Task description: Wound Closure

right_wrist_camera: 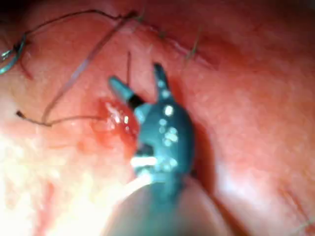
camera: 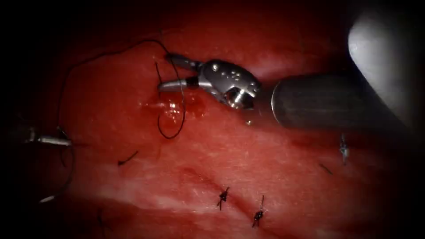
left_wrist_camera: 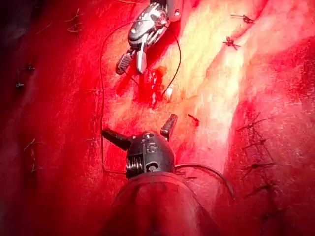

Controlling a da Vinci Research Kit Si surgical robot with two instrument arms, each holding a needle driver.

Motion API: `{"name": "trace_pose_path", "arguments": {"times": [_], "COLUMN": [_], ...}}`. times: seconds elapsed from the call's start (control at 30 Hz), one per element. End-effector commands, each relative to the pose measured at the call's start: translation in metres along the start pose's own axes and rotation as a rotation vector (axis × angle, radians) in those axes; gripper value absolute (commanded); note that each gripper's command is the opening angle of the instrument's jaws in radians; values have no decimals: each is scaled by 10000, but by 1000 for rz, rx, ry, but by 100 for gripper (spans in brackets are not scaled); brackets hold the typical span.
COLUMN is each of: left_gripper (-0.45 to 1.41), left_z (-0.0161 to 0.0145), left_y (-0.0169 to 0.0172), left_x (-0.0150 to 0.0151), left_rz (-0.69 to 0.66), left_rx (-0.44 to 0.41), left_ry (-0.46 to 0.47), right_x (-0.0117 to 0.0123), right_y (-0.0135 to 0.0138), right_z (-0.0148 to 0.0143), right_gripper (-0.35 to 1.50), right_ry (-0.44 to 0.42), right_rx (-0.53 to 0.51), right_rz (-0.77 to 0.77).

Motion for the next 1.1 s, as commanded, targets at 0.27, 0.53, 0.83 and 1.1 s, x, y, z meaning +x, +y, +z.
{"name": "trace_pose_path", "arguments": {"times": [0.27, 0.53, 0.83, 1.1], "left_gripper": [79, 58, -45, -45], "left_z": [85, 131, 147, 120], "left_y": [-20, -46, -55, -51], "left_x": [-24, -56, -70, -71], "left_rz": [22, 64, 75, 128], "left_rx": [37, 79, 65, -3], "left_ry": [0, -20, 2, 71], "right_x": [-9, -15, -16, -16], "right_y": [-8, -14, -15, -15], "right_z": [0, 0, 0, -6], "right_gripper": [121, 113, 106, 86], "right_ry": [-2, -2, -2, -2], "right_rx": [-5, -5, -5, 0], "right_rz": [-13, -20, -21, -20]}}
